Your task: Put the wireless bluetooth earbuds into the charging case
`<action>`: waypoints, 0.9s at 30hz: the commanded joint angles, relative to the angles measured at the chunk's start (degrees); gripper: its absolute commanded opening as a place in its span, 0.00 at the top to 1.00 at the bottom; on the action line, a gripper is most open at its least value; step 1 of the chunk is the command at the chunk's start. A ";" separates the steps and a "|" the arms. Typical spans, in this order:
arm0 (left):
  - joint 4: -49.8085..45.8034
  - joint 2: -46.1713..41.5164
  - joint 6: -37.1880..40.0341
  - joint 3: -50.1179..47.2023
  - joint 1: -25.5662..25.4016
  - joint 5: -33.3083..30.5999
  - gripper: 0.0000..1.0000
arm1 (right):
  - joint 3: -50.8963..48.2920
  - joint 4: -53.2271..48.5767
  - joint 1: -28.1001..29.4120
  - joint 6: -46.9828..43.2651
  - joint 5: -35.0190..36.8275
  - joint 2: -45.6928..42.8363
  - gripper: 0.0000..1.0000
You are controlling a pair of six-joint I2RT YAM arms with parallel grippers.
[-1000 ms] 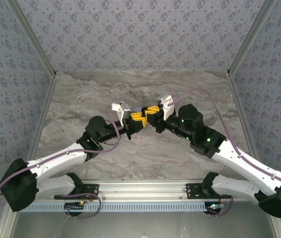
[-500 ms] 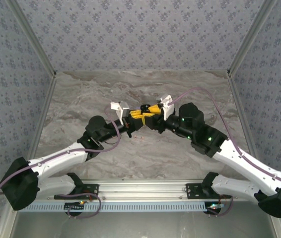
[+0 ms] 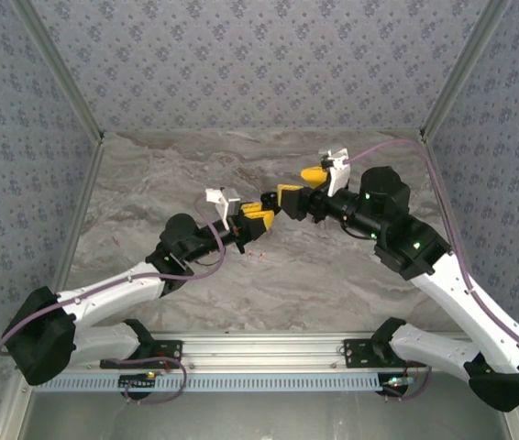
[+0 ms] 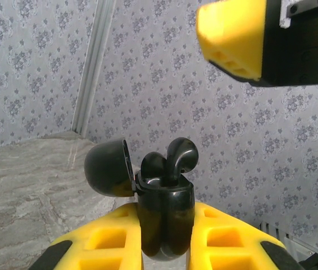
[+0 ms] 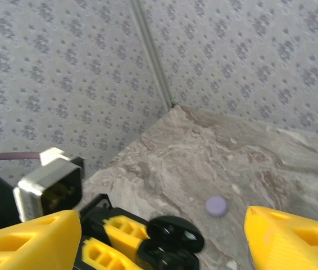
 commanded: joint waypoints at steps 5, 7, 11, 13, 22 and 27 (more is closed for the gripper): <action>4.94 -0.16 -0.22 -0.22 -0.08 -0.09 1.00 | -1.91 -10.88 -5.01 3.32 -3.59 -0.82 0.27; 4.98 -0.30 -0.22 -0.29 -0.11 -0.05 1.00 | -2.95 -10.94 -5.20 3.41 -4.25 -0.26 0.27; 4.81 -0.60 -0.33 -0.31 -0.06 0.04 1.00 | -3.35 -10.41 -5.40 3.80 -5.62 1.49 0.28; 4.62 -0.71 -0.22 -0.31 -0.10 0.01 1.00 | -3.31 -9.90 -5.38 4.09 -6.43 2.29 0.28; 4.33 -0.51 -0.22 -0.23 -0.10 -0.01 1.00 | -3.23 -7.72 -5.38 4.37 -8.31 3.34 0.28; 4.32 -0.25 -0.22 -0.13 -0.08 0.10 1.00 | -3.27 -6.87 -5.38 4.31 -9.02 3.60 0.28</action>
